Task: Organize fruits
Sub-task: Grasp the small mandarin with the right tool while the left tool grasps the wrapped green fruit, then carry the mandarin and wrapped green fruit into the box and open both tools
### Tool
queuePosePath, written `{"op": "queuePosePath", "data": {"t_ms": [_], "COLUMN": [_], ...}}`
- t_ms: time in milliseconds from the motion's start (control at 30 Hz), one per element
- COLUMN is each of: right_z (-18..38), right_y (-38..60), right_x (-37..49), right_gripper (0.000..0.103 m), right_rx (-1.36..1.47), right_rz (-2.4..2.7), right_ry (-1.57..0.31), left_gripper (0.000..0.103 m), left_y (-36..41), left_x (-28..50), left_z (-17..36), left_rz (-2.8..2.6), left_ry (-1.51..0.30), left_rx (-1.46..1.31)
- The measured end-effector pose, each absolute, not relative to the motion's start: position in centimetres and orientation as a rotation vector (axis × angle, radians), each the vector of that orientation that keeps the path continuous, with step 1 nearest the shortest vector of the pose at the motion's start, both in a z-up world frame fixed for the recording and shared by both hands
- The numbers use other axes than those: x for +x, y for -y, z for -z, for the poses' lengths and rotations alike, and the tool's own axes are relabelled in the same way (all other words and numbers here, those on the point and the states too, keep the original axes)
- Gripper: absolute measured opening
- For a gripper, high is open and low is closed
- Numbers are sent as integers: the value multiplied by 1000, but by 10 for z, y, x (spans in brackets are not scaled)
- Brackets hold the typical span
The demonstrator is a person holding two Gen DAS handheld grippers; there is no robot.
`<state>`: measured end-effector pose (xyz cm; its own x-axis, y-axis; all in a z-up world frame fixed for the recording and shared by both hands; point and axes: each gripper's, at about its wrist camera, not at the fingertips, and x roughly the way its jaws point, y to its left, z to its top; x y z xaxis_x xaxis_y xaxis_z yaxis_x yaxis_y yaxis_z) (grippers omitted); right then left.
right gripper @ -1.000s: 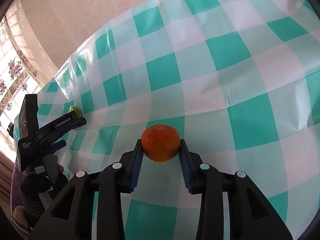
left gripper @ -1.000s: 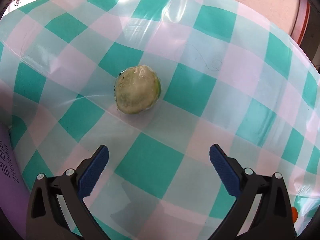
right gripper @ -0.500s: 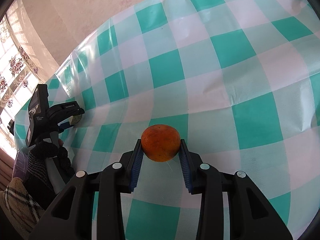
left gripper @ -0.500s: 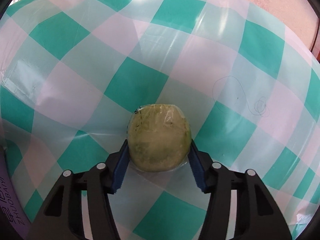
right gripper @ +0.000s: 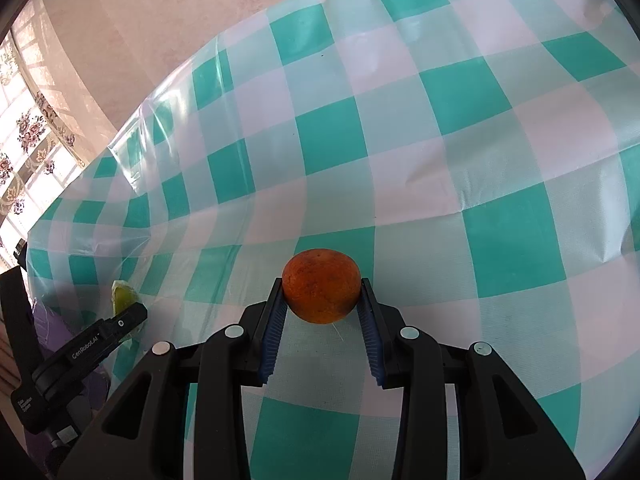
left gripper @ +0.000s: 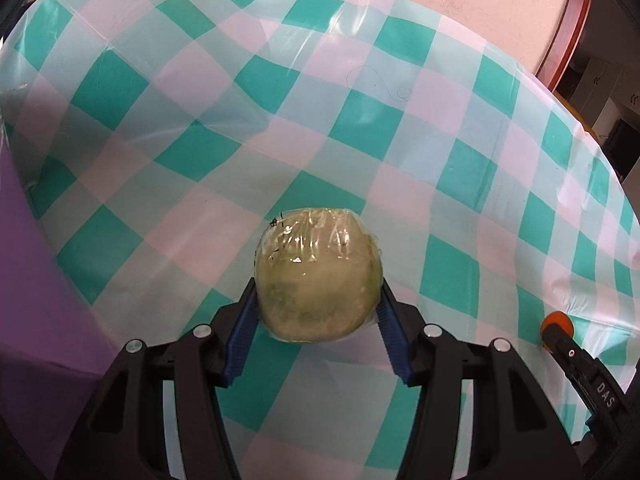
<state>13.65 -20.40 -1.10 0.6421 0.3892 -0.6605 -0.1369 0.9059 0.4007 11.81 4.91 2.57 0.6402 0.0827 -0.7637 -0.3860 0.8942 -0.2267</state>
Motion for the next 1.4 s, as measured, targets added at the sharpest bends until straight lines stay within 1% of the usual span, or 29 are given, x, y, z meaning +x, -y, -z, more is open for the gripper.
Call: {"op": "queuePosePath", "data": {"t_ms": [67,100,267,367,533,967,1233,1400], "right_z": [11,11,8,9,9,10,13,9], "right_y": [204,205,208,210,210,177,161,160], "right_x": [136,136,131,129,119,17,-20,-35], "right_gripper": [36,36,36,36,36,36,36,36], "right_rx": [330,331,340,337,331,271,248,252], "right_rz": [-303,-300,-281,-263,-235,-304,-357,-367], "right_ry": [-820,-820,-792,-790,-786,-781,-807,-778], "left_gripper": [56,56,56,56,56,56,56,56], "left_y": [-41,-49,-50,-51,-49,-32,-35,-30], "left_x": [92,73,27,12,-14,-67,-89,-100], "left_z": [-24,-19,-20,-20,-17,-22,-21,-29], "left_rz": [-261,-251,-212,-190,-118,53,82,91], "left_ry": [-839,-833,-779,-756,-773,-756,-742,-689], "left_rx": [-370,-374,-422,-414,-415,-314,-306,-261]}}
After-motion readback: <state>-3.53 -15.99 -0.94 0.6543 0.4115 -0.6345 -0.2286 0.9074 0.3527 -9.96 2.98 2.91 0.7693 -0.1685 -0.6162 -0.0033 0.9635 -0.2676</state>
